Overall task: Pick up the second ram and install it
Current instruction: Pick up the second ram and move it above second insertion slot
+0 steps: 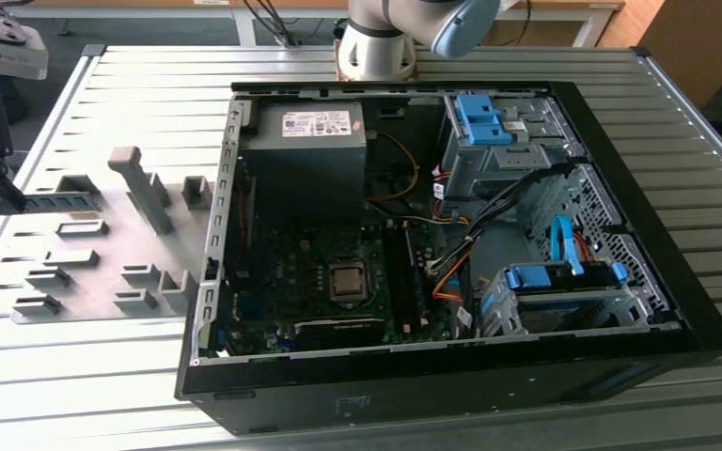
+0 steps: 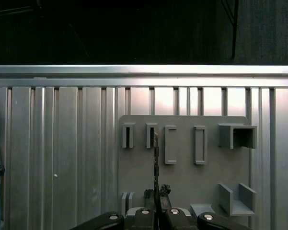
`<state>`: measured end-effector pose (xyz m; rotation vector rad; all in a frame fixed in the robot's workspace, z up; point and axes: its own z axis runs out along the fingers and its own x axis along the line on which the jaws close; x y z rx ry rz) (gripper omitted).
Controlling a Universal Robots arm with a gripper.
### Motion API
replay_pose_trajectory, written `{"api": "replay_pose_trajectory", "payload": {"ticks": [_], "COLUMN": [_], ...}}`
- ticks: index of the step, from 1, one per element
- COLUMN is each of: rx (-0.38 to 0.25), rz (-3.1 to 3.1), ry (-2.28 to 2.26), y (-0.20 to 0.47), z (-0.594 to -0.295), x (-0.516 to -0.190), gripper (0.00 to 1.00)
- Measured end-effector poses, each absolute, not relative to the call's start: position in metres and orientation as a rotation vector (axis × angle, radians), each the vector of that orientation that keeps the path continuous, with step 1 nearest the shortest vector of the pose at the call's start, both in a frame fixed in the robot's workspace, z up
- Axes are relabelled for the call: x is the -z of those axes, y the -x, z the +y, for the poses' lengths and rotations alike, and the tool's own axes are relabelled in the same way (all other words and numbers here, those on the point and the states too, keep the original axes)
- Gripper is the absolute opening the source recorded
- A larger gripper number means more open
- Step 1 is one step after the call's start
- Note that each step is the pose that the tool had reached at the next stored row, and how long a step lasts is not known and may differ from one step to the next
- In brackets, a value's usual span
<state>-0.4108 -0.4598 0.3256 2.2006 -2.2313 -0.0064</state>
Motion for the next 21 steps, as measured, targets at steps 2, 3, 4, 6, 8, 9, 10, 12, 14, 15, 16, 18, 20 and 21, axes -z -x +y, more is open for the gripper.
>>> {"api": "replay_pose_trajectory", "payload": {"ticks": [2,3,4,6,8,9,10,12,14,15,16,18,20,21], "rx": [0.006,0.006,0.006,0.005,0.005,0.005,0.005,0.005,0.005,0.005,0.005,0.005,0.005,0.005], "rz": [-2.231,-2.231,-2.231,-2.231,-2.231,-2.231,-2.231,-2.231,-2.231,-2.231,-2.231,-2.231,-2.231,-2.231], "ry": [-2.201,-2.201,-2.201,-2.200,-2.200,-2.200,-2.200,-2.200,-2.200,-2.200,-2.200,-2.200,-2.200,-2.200], "y": [0.411,0.411,0.411,0.411,0.411,0.411,0.411,0.411,0.411,0.411,0.411,0.411,0.411,0.411], "z": [-0.460,-0.460,-0.460,-0.460,-0.460,-0.460,-0.460,-0.460,-0.460,-0.460,-0.460,-0.460,-0.460,-0.460], "x": [-0.328,-0.328,-0.328,-0.328,-0.328,-0.328,-0.328,-0.328,-0.328,-0.328,-0.329,-0.336,-0.340,-0.342], "gripper": [0.15,0.15,0.15,0.15,0.15,0.15,0.15,0.15,0.15,0.15,0.15,0.15,0.15,0.15]}}
